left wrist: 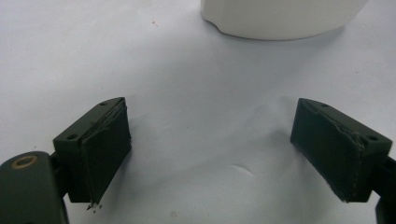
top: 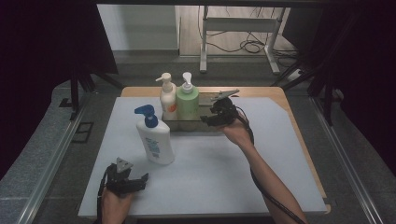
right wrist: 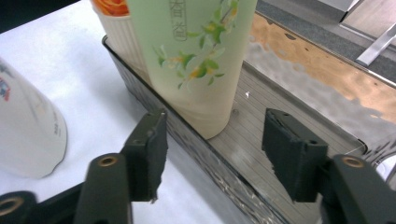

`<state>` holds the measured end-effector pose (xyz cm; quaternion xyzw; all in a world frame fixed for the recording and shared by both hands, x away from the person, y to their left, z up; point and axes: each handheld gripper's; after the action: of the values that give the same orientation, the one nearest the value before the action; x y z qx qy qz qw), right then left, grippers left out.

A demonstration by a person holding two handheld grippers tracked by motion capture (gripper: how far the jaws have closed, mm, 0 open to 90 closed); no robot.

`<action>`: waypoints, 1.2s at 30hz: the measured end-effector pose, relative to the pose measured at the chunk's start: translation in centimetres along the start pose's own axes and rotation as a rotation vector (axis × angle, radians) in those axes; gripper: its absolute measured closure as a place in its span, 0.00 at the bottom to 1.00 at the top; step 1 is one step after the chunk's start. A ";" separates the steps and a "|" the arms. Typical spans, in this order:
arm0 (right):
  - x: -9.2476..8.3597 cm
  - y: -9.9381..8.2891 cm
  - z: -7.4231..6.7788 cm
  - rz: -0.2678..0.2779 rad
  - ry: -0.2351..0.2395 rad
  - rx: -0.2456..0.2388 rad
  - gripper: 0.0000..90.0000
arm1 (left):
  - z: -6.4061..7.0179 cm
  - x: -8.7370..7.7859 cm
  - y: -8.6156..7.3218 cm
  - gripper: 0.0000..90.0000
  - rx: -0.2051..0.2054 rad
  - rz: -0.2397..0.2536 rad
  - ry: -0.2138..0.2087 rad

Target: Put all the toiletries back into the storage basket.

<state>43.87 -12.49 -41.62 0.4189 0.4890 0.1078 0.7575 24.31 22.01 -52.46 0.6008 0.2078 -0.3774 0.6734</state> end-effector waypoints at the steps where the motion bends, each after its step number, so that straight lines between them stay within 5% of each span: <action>1: -0.2 -0.1 -0.1 0.004 0.008 -0.002 0.39 | 0.0 0.0 0.0 0.13 0.000 0.000 0.000; 25: -4.6 -1.9 -3.4 -0.013 0.058 -0.111 0.02 | 0.0 0.0 0.0 0.13 0.000 -0.001 0.002; 36: -7.1 -4.3 -4.3 -0.037 0.063 -0.115 0.00 | 0.0 0.0 0.0 0.13 0.001 0.000 0.001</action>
<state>35.76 -16.96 -40.90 0.3621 0.5130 0.1348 0.7665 24.30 22.02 -52.44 0.6015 0.2079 -0.3770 0.6729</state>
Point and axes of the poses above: each handheld gripper's, and its own axes: x roughly forward along the jaws, y roughly out of its top, z roughly to its right, and after that the axes turned 14 degrees about -x, right-handed
